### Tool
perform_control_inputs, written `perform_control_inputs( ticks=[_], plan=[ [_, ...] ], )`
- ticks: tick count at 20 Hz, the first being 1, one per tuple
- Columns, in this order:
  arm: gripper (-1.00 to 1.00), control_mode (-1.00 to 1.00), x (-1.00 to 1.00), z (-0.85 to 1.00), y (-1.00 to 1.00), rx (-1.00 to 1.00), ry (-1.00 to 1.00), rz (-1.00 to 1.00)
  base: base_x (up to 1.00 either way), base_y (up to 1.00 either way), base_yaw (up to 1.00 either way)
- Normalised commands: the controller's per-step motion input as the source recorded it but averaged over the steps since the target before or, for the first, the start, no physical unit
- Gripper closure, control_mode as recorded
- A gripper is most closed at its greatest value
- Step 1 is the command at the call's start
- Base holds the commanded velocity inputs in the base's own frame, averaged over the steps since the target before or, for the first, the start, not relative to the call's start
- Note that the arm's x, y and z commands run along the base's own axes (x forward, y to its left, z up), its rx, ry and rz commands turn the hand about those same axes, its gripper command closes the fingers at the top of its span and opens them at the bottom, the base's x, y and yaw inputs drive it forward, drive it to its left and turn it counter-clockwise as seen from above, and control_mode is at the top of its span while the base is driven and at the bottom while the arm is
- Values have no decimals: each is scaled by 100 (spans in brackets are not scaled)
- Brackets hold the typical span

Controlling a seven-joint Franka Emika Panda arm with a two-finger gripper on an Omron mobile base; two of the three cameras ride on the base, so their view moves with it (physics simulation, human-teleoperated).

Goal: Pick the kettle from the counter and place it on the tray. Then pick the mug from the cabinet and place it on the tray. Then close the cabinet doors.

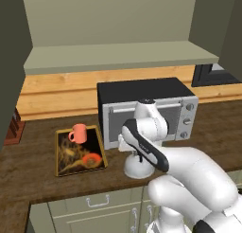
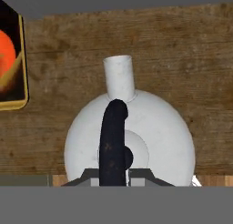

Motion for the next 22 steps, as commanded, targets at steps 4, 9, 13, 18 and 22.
perform_control_inputs(
  ticks=[4,9,13,18,22],
  plan=[
    [100,-100,-22,17,76,0,0,4,0,0,0],
    [100,-100,-3,18,78,0,-1,5,0,0,0],
    [100,-100,2,20,78,0,-2,1,0,0,0],
    [100,-100,21,31,62,-1,0,0,0,0,0],
    [100,-100,40,19,48,-2,0,0,0,0,0]
  ],
)
